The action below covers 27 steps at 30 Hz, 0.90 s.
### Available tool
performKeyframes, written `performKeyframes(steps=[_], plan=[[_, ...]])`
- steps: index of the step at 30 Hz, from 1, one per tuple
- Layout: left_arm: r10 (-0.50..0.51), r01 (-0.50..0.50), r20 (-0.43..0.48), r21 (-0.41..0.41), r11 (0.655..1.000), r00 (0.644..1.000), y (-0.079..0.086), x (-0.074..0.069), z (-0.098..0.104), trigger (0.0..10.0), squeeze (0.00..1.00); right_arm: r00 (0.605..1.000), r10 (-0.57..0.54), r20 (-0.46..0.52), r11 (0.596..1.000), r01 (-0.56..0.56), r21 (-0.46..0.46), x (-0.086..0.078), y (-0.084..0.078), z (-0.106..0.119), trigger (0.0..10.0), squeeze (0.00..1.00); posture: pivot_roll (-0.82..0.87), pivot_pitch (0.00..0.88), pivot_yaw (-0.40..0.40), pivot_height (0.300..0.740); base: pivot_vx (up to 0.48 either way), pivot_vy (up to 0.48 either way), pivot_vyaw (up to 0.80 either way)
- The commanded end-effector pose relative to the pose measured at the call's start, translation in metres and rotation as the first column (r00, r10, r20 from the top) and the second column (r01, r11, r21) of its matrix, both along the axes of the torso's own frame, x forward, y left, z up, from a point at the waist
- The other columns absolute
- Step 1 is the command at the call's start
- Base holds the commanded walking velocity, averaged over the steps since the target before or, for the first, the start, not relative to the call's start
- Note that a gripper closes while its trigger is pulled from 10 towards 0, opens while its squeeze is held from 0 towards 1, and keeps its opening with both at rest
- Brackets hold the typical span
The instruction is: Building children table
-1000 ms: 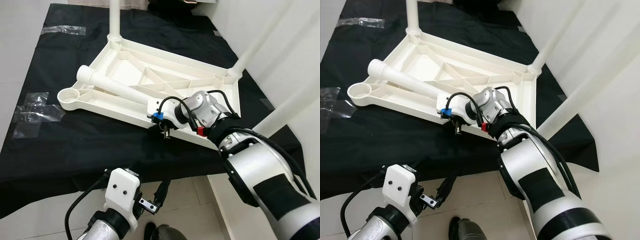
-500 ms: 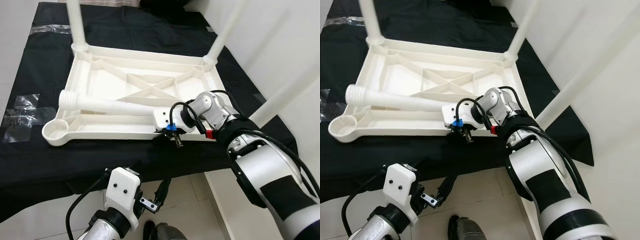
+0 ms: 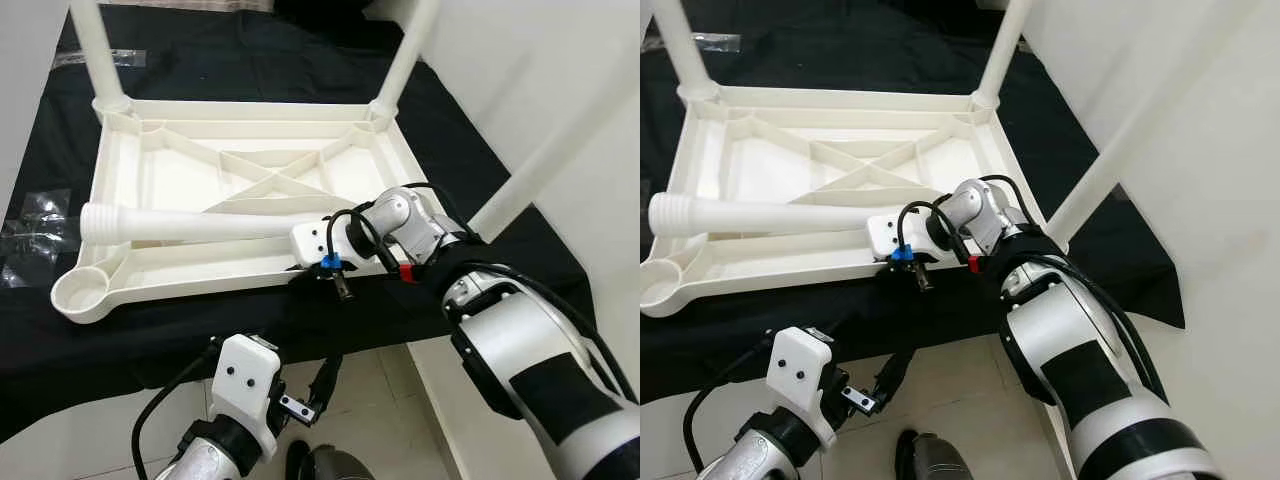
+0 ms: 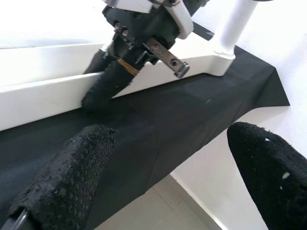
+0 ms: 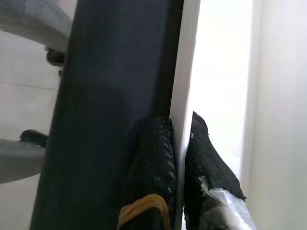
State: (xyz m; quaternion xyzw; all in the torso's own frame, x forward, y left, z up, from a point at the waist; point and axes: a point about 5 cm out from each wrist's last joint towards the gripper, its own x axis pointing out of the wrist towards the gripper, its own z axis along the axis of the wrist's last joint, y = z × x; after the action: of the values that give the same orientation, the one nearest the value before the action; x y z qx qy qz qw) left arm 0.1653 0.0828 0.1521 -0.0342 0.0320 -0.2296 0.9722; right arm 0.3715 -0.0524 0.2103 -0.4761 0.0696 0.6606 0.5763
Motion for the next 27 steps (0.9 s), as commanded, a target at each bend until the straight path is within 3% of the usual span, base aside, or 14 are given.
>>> performKeyframes(steps=[1,2,3,9,14,15,23,24,26,27], plan=[[-0.013,0.012,-0.031,-0.018,1.0,0.999,-0.003,-0.002,-0.005,10.0,0.0,0.988,0.078,0.13,0.993,-0.088,0.076,-0.002,0.019,0.023,0.0,0.0,0.05,0.178,-0.212,0.74,0.0,0.0,0.0],[-0.013,0.012,-0.031,-0.018,1.0,0.999,-0.003,-0.002,-0.005,10.0,0.0,0.988,0.078,0.13,0.993,-0.088,0.076,-0.002,0.019,0.023,0.0,0.0,0.05,0.178,-0.212,0.74,0.0,0.0,0.0],[-0.013,0.012,-0.031,-0.019,1.0,0.999,-0.003,-0.002,-0.005,10.0,0.0,0.989,0.039,0.141,0.997,-0.048,0.065,0.001,0.019,0.022,9.7,0.0,0.05,0.177,-0.214,0.74,0.0,0.0,0.0],[-0.011,0.01,-0.031,-0.02,1.0,0.999,-0.004,-0.002,-0.005,10.0,0.0,0.991,-0.069,0.116,0.995,0.06,0.085,0.007,0.016,0.02,10.0,0.0,0.05,0.178,-0.214,0.74,0.0,0.0,0.0],[-0.011,0.01,-0.033,-0.022,1.0,0.999,-0.004,-0.002,-0.005,10.0,0.0,0.992,-0.076,0.098,0.991,0.064,0.12,0.007,0.014,0.024,10.0,0.0,0.05,0.178,-0.214,0.74,0.0,0.0,0.0],[-0.011,0.01,-0.032,-0.021,1.0,0.999,-0.004,-0.002,-0.005,10.0,0.0,0.99,-0.087,0.106,0.992,0.076,0.104,0.009,0.012,0.023,10.0,1.0,0.05,0.178,-0.214,0.74,0.0,0.0,0.0],[-0.011,0.011,-0.031,-0.018,1.0,0.999,-0.003,0.0,-0.006,10.0,0.0,0.99,-0.077,0.115,0.991,0.064,0.115,0.009,0.008,0.025,10.0,1.0,0.05,0.171,-0.207,0.74,0.0,0.0,0.0],[-0.011,0.011,-0.032,-0.017,1.0,0.999,-0.003,0.001,-0.007,10.0,0.0,0.989,-0.095,0.117,0.987,0.078,0.139,0.01,0.007,0.028,10.0,0.91,0.05,0.169,-0.203,0.74,0.0,0.0,0.0],[-0.011,0.01,-0.033,-0.015,1.0,0.999,-0.003,0.002,-0.008,10.0,0.0,0.987,-0.108,0.117,0.984,0.089,0.155,0.01,0.006,0.029,10.0,0.91,0.05,0.164,-0.203,0.74,0.0,0.0,0.0],[-0.011,0.011,-0.034,-0.013,1.0,0.999,-0.003,0.003,-0.009,10.0,0.0,0.989,-0.115,0.095,0.983,0.099,0.157,0.011,0.001,0.03,10.0,0.0,0.05,0.155,-0.198,0.74,0.0,0.0,0.0]])
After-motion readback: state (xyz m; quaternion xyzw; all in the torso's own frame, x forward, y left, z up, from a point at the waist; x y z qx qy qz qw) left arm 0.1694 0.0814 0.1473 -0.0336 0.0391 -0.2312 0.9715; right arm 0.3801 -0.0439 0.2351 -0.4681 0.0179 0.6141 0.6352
